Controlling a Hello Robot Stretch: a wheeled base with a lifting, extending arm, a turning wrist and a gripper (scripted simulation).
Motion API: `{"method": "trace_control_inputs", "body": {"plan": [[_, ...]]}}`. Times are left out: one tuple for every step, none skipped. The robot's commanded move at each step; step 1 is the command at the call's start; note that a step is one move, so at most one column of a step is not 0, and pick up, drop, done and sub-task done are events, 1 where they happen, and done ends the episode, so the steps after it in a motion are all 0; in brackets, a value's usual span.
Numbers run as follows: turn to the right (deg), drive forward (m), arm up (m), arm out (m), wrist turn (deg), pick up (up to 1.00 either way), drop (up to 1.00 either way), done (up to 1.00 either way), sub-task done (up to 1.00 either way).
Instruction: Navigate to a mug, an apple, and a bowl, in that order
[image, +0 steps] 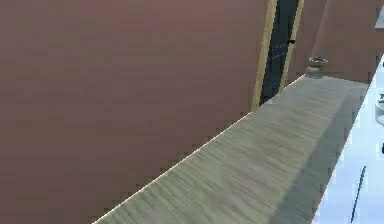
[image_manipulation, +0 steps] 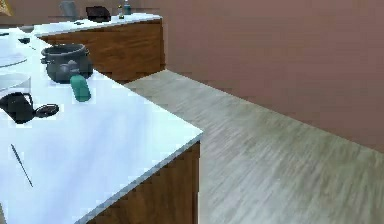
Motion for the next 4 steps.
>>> {"method": "trace_control_inputs", "body": {"plan": [[0.0, 0.40, 0.00, 0.00, 0.0, 0.00, 0.00, 0.00, 0.00], [42.0, 0.00, 0.00, 0.00, 0.0, 0.00, 0.00, 0.00, 0.00], [0.0, 1.00, 0.00, 0.00, 0.0, 0.00, 0.00, 0.00, 0.00], [0.0, 1.00, 0.00, 0.00, 0.0, 0.00, 0.00, 0.00, 0.00]]}}
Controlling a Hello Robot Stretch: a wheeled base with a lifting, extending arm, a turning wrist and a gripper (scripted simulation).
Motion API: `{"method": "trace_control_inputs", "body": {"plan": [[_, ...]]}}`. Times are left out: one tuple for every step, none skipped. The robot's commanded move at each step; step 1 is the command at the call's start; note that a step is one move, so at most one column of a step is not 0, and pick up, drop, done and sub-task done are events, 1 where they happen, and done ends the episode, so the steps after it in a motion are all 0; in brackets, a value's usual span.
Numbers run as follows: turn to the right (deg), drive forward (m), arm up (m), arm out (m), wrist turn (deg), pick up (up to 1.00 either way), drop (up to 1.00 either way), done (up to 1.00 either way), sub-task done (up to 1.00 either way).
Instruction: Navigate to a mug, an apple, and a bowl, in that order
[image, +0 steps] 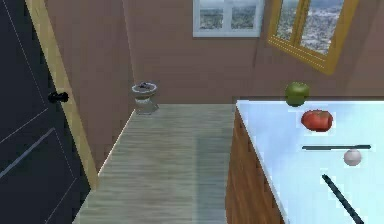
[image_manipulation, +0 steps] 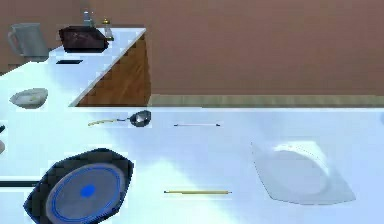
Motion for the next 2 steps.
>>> {"method": "trace_control_inputs", "body": {"plan": [[0.0, 0.40, 0.00, 0.00, 0.0, 0.00, 0.00, 0.00, 0.00], [39.0, 0.00, 0.00, 0.00, 0.0, 0.00, 0.00, 0.00, 0.00]]}}
